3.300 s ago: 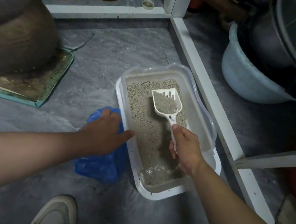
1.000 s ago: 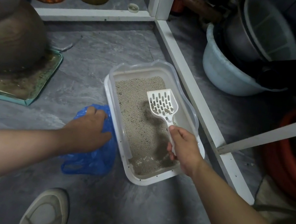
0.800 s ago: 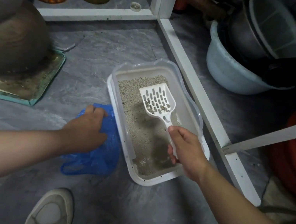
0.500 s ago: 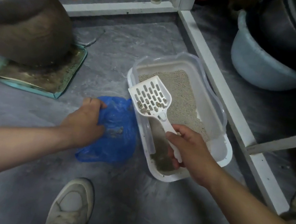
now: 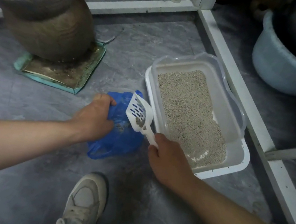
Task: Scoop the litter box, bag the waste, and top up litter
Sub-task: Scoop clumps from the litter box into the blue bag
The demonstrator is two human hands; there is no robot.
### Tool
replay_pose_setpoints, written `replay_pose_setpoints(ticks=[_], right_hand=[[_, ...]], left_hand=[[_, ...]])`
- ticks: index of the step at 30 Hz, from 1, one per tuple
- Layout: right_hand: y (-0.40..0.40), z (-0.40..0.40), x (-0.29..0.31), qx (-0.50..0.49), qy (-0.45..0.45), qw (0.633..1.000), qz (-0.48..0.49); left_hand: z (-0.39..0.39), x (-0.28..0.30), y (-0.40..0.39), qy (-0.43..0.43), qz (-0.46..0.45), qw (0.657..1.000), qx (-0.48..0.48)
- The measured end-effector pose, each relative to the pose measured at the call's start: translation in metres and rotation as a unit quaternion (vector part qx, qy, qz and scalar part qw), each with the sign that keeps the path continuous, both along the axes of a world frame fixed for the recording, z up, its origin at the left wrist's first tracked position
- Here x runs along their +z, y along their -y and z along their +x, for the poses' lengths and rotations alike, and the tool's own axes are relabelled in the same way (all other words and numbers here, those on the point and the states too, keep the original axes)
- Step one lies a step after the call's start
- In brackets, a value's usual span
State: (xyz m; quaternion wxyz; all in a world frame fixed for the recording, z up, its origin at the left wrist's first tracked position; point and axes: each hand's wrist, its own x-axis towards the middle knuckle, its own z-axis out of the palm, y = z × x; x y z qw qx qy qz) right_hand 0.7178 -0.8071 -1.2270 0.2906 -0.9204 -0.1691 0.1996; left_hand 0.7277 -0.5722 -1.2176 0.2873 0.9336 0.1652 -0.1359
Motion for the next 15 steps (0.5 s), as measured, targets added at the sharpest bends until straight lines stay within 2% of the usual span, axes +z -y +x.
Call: replay_pose_setpoints(ticks=[3,10,15], right_hand=[[-0.011,-0.003,-0.004,0.019,0.046,0.998,-0.045],[-0.018,-0.012,-0.009,0.091,0.064,0.98,-0.164],[-0.02,-0.008,-0.005,0.119,0.063,0.972,-0.195]], left_hand=[[0.002,-0.001,0.003,-0.008,-0.006,1.0,-0.01],[0.005,-0.004,0.004,-0.033,-0.008,0.999,-0.023],[0.006,-0.007,0.004,-0.037,-0.014,0.999,-0.028]])
